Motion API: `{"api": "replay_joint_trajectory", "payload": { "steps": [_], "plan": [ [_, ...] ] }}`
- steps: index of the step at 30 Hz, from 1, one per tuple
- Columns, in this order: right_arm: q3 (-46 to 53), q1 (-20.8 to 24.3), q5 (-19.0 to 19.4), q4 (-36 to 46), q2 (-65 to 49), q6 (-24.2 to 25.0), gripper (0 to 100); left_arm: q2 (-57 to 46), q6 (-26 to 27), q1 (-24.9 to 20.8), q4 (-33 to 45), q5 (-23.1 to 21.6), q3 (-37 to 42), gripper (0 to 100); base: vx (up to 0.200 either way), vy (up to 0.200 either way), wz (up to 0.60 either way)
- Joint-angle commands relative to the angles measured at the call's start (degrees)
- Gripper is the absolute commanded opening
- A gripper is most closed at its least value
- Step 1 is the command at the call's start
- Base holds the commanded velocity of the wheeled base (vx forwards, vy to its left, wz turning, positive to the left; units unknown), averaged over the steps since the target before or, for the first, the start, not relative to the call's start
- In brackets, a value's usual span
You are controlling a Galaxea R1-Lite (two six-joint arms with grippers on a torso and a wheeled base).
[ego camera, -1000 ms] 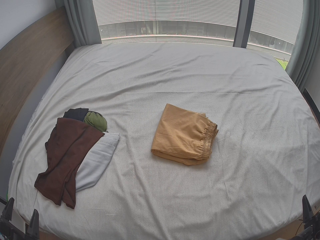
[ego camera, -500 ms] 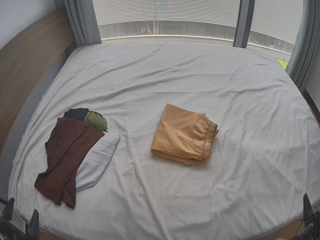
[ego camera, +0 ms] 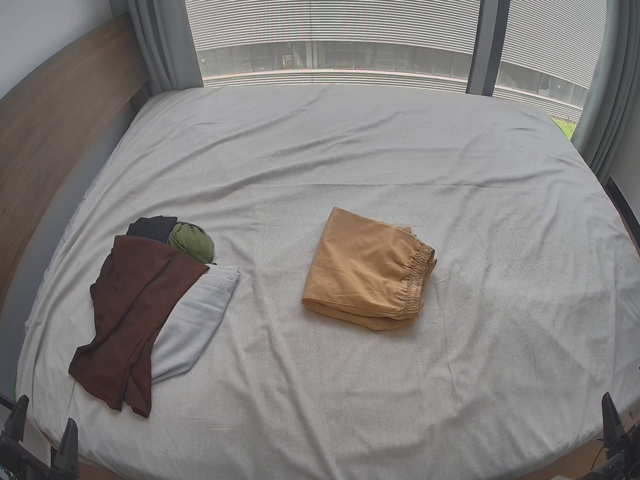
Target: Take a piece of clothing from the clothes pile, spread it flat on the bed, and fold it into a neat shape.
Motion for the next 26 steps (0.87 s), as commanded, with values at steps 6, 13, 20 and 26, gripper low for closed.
{"api": "replay_joint_trajectory", "payload": {
  "steps": [6,13,20,26],
  "plan": [
    [0.1,0.2,-4.4,6.1,-0.7,3.3,100,-0.6,0.0,0.0,0.1,0.0,1.0,100,0.000,0.000,0.00],
    [0.3,0.2,-3.4,5.3,-0.7,3.0,100,-0.6,0.4,0.0,0.0,0.0,1.0,100,0.000,0.000,0.00],
    [0.3,0.2,-3.4,5.4,-0.7,3.0,100,-0.6,0.4,0.0,0.1,0.0,1.0,100,0.000,0.000,0.00],
    [0.3,0.2,-3.4,5.4,-0.7,3.0,100,-0.6,0.4,0.0,0.1,0.0,1.0,100,0.000,0.000,0.00]
  ]
}}
